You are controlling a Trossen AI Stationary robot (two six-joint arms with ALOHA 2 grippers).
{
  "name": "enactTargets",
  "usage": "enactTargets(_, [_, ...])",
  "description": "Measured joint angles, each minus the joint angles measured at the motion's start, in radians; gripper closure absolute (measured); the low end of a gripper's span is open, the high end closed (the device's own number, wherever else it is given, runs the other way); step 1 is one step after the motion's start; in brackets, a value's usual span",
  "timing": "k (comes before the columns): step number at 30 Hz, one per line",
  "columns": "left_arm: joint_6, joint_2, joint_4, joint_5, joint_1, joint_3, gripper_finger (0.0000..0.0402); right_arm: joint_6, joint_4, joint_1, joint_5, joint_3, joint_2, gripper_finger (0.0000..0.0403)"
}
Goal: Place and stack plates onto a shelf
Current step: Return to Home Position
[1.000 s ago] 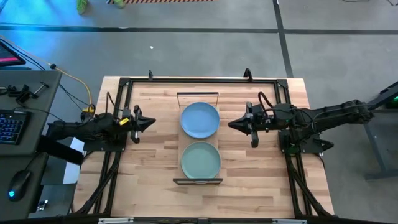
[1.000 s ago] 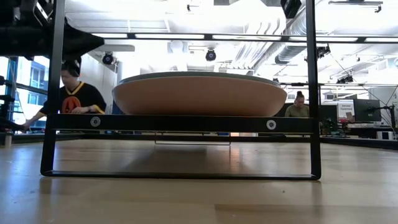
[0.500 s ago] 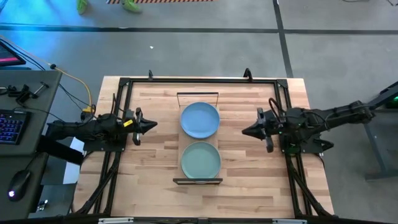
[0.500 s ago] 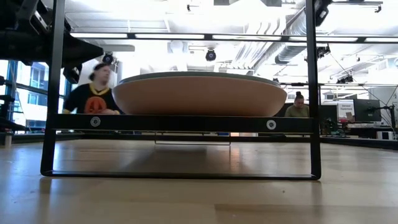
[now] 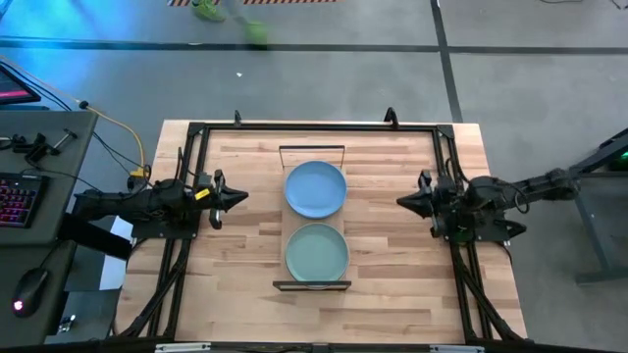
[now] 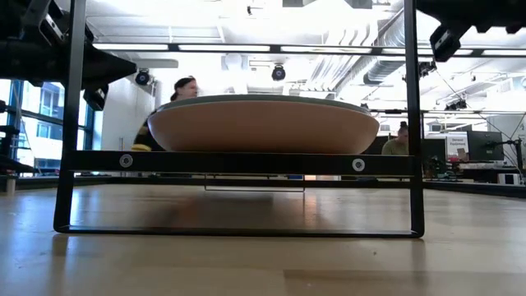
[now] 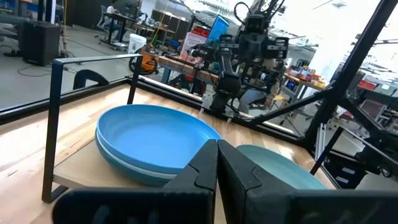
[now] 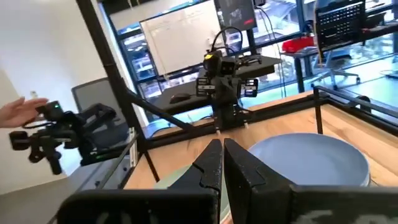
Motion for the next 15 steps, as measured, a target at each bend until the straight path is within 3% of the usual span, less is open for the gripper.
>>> enactTargets(5, [0.000,0.000,0.000,0.000,0.000,0.000,0.0401,0.030,-0.028,-0.111,-0.164,-0.071,-0.123,0.0403])
enactTargets(15, [0.000,0.000,0.000,0.000,0.000,0.000,0.0401,-0.023,-0.015,-0.129,-0.202,-0.206,-0.282,0.0403])
